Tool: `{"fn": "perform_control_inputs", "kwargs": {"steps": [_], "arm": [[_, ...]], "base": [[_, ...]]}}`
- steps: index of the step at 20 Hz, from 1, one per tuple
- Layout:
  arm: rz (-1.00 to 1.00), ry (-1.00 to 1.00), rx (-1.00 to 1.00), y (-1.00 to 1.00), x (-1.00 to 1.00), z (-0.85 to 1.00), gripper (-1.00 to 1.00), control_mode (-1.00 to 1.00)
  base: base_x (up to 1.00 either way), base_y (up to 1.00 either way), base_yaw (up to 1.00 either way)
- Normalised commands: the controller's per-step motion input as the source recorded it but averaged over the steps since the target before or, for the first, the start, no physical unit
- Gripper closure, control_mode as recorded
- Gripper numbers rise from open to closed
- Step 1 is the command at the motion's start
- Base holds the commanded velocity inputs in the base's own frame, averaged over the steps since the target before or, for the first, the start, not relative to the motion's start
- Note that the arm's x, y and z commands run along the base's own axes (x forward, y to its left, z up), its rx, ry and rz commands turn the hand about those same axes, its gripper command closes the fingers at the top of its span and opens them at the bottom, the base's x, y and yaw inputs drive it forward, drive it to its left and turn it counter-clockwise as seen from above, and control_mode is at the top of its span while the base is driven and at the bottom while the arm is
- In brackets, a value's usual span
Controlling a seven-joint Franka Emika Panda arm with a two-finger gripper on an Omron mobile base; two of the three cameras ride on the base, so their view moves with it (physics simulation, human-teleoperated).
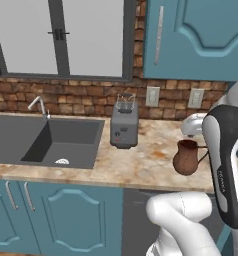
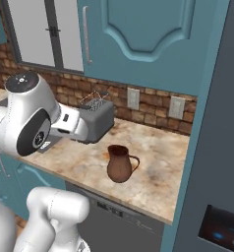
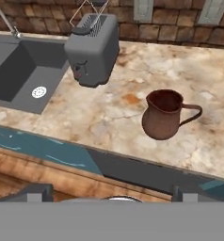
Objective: Move the bar and cup from the second highest shelf to the top shelf to make space. Then, place the pitcher from the counter on the cleared second highest shelf.
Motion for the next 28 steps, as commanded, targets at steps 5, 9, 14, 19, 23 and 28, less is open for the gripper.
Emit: {"fn": "perform_control_inputs", "kwargs": {"steps": [5, 9, 14, 19, 23, 28], "arm": [[0.11, 0.03, -0.06, 0.00, 0.26, -0.03, -1.00, -1.00], [0.14, 0.00, -0.12, 0.00, 0.13, -0.22, -1.00, -1.00], [0.19, -0.04, -0.09, -0.09, 0.00, -0.31, -1.00, -1.00], [0.21, -0.01, -0.07, -0.34, 0.00, -0.31, -1.00, -1.00], [0.20, 0.00, 0.00, -0.58, 0.00, -0.23, -1.00, -1.00], [0.17, 0.00, 0.00, -0.54, 0.10, -0.16, -1.00, -1.00]], "base": [[0.00, 0.00, 0.00], [0.00, 0.00, 0.00], [0.00, 0.00, 0.00], [0.00, 0.00, 0.00], [0.00, 0.00, 0.00], [0.00, 0.00, 0.00]]}}
